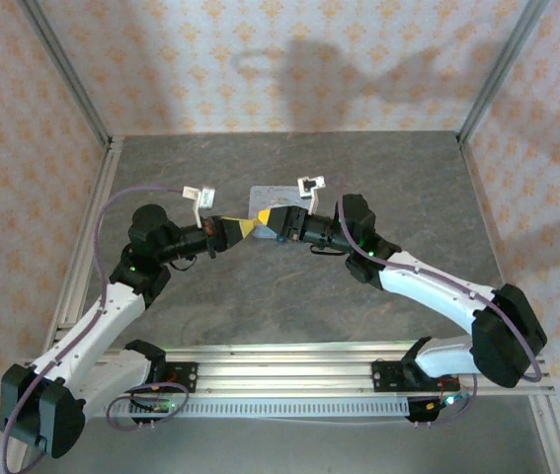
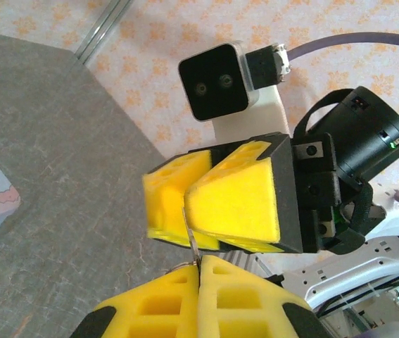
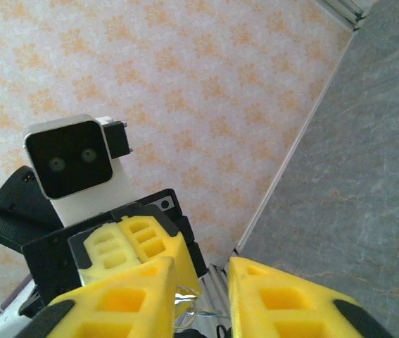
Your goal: Unlock the padlock with the key
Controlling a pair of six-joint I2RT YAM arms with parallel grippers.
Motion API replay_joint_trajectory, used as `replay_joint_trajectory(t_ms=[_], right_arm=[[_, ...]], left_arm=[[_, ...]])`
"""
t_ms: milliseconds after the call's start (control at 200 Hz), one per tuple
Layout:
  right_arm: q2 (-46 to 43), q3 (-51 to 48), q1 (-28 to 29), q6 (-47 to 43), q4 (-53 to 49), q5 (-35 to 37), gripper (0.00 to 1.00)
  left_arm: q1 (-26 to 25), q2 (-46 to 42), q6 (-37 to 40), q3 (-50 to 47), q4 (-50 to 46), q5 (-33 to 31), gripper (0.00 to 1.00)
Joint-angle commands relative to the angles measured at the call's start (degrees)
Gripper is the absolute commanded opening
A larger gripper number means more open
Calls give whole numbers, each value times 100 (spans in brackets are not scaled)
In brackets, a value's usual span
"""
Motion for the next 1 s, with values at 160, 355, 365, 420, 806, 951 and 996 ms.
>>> replay_joint_trajectory(t_ms=[160, 355, 365, 420, 806, 951, 996], right_arm=[[-94, -52, 80, -156, 351, -101, 0], [-306, 41, 80, -755, -270, -174, 0], [-329, 48, 80, -798, -319, -173, 0], [-398, 117, 80, -1065, -623, -236, 0], [-452, 361, 71, -1447, -1110, -523, 0], [-415, 369, 72, -1382, -1002, -508, 0], [-409, 370, 72, -1344, -951, -510, 0]], left_arm=[[-54, -47, -2, 186, -3, -39, 0], [-54, -91, 1006, 460, -1414, -24, 2], [-54, -87, 1043, 473, -1461, -24, 6], [-54, -85, 1205, 533, -1648, 5, 26], [-41, 81, 712, 381, -440, 521, 44], [-48, 67, 808, 340, -568, 557, 42], [-52, 80, 853, 316, -626, 534, 42]])
